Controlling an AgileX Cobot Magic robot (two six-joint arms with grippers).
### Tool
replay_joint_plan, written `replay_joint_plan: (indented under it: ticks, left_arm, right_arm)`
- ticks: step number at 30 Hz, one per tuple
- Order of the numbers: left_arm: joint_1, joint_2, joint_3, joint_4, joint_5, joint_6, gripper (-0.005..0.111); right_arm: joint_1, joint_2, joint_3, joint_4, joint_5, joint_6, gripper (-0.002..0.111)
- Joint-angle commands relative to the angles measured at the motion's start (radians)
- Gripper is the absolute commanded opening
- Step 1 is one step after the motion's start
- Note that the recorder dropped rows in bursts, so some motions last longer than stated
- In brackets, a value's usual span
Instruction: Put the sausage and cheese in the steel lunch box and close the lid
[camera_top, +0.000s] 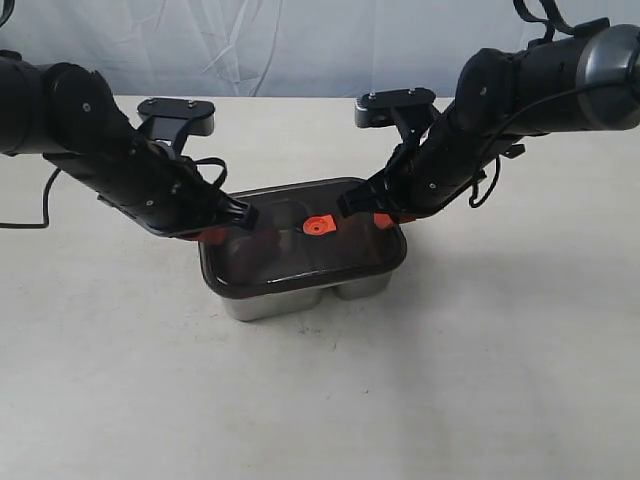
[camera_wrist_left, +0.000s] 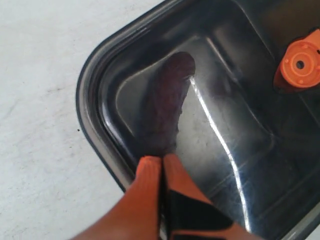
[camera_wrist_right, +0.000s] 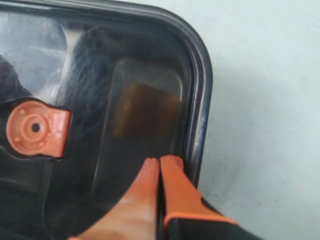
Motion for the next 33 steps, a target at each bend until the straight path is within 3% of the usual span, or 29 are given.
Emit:
replay_joint_plan:
  ticks: [1,33]
  left_arm:
    - [0.000,0.053,0.000,-0.003,0.051,0.001,0.000]
    - [0.000,0.138,0.006,-0.031,0.207,0.000,0.000]
  right_arm:
    - [0.003,0.030,0.007,-0.005,0.023,-0.006,0.000]
    - [0.003,0.088,0.007,0.062,0.106,-0.006,0.000]
